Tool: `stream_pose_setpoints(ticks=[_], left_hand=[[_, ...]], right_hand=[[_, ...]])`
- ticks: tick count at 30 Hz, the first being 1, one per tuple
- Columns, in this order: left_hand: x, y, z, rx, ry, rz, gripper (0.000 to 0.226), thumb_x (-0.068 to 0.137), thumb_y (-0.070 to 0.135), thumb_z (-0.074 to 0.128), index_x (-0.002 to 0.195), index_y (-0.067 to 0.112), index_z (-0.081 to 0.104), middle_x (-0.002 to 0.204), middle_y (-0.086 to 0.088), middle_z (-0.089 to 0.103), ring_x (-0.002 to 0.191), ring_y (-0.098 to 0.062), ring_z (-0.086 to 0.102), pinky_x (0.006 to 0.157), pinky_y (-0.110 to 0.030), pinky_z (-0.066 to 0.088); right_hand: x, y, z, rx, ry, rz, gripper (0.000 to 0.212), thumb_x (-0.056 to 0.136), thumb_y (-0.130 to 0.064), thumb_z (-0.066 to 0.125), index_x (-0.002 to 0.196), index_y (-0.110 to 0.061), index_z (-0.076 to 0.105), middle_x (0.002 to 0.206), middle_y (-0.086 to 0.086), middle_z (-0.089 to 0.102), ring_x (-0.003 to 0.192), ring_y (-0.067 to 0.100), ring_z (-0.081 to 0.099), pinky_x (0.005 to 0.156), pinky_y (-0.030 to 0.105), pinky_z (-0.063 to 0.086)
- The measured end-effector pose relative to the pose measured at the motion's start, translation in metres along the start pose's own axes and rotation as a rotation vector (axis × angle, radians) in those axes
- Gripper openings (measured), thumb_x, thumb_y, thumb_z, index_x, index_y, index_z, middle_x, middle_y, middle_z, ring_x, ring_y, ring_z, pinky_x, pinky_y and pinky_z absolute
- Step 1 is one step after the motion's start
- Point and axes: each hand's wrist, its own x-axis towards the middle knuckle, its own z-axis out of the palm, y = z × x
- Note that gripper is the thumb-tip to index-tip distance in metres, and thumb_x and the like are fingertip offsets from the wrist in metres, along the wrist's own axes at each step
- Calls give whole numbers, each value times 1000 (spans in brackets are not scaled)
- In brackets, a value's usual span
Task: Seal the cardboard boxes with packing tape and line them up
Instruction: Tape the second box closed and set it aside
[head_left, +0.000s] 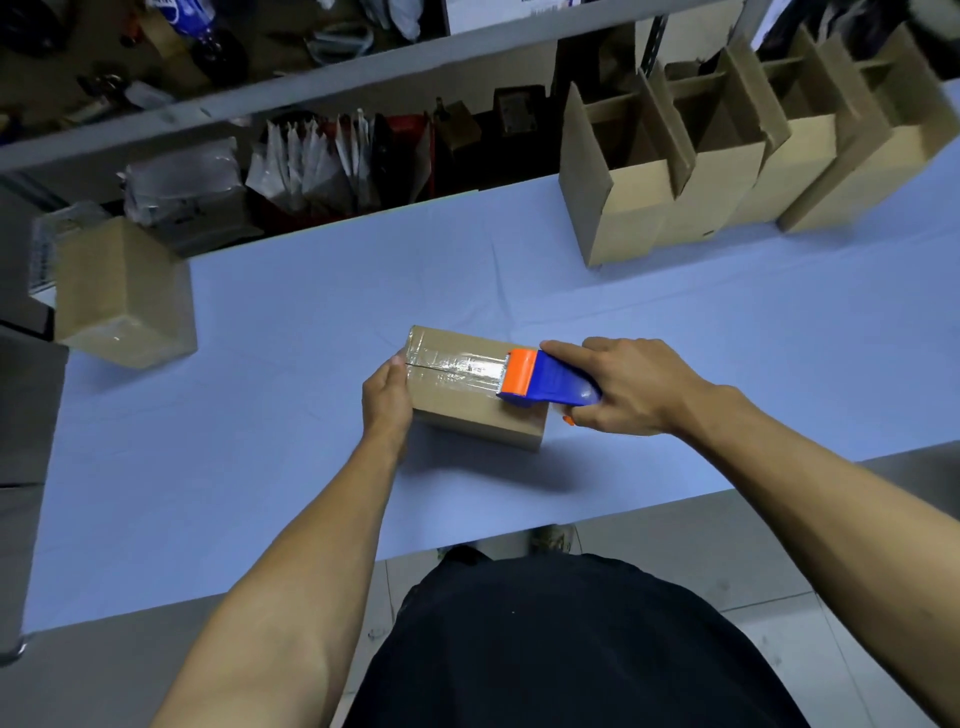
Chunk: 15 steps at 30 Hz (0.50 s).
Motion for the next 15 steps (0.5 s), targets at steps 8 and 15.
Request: stream_pose_setpoints(ticks=[8, 15], left_hand=[[-9, 12, 6, 350, 170, 156, 39, 104, 23, 42, 142, 17, 52, 145, -1, 52, 136, -20, 45, 110, -27, 34], [-9, 34, 19, 813, -124, 722, 39, 105, 14, 39, 141, 6, 52, 154, -8, 42, 149, -23, 27, 122, -35, 8]], right_hand=[[-2, -2, 5, -49, 38, 28, 74, 79, -48, 57, 147, -42, 29, 98, -5, 58, 80, 28, 60, 58, 29, 33], [12, -6, 6, -34, 61, 25, 73, 80, -48, 56, 148, -40, 29, 99, -4, 58, 80, 28, 60, 58, 29, 33]])
